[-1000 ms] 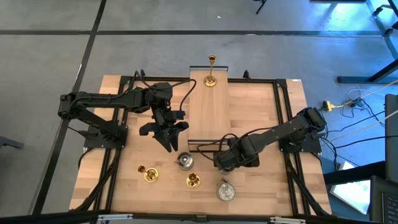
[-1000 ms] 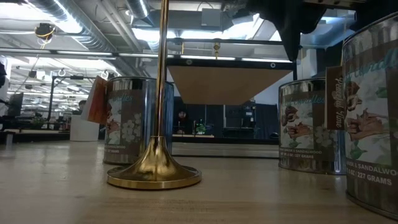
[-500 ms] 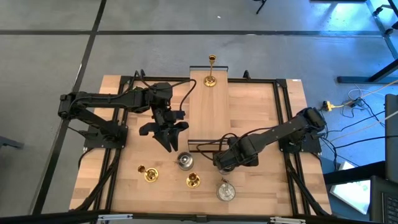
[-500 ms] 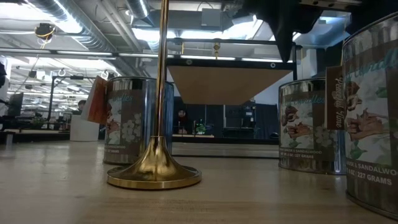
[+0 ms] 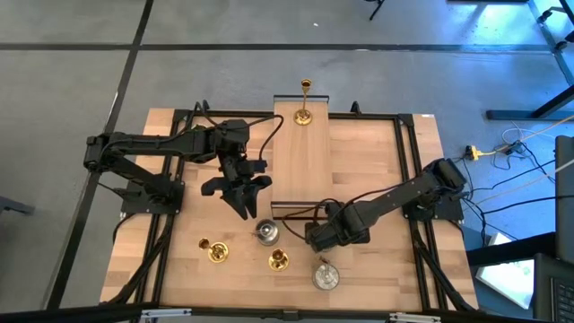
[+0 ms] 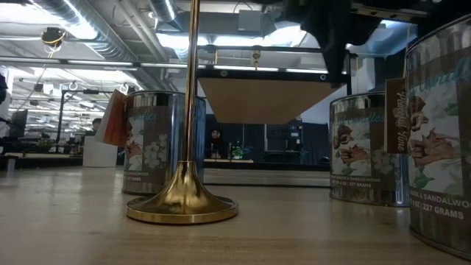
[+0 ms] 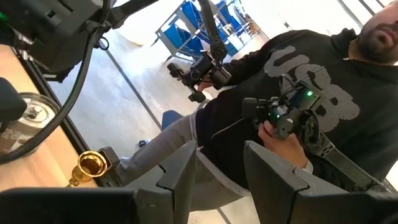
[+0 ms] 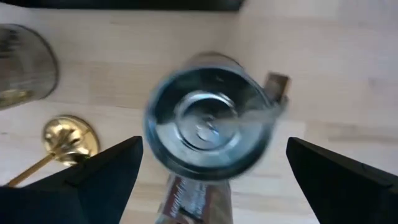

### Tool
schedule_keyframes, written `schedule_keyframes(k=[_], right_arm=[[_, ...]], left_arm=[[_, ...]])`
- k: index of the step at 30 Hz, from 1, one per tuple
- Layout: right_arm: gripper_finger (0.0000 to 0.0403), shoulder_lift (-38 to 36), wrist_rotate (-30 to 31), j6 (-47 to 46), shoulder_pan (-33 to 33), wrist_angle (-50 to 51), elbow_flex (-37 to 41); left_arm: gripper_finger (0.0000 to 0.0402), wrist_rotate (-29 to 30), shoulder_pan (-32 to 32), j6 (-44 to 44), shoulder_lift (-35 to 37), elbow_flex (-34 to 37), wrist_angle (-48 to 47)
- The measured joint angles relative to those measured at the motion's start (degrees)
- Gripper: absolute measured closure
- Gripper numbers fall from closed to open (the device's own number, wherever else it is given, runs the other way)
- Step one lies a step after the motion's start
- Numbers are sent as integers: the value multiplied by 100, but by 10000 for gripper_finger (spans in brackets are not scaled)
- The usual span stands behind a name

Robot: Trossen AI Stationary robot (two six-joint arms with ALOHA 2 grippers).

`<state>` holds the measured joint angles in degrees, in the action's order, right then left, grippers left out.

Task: Pick & Place candle stick holders
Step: Put the top right silver scented candle on the shelf

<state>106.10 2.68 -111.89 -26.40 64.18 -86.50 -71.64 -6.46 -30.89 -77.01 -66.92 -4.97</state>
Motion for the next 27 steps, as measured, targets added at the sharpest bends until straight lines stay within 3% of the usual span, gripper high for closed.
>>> schedule_keyframes(k=[10,20,27], right_arm=[[3,-24,656,333,-303,-190,0],[3,-27,620,785,-334,-234,-223],[3,-33,679,975,-181,-3,-494]], left_arm=[[271,190,155,409,6,0,244],[271,993,763,1032,30,0,837],[271,1080,1106,1307,31,0,824]])
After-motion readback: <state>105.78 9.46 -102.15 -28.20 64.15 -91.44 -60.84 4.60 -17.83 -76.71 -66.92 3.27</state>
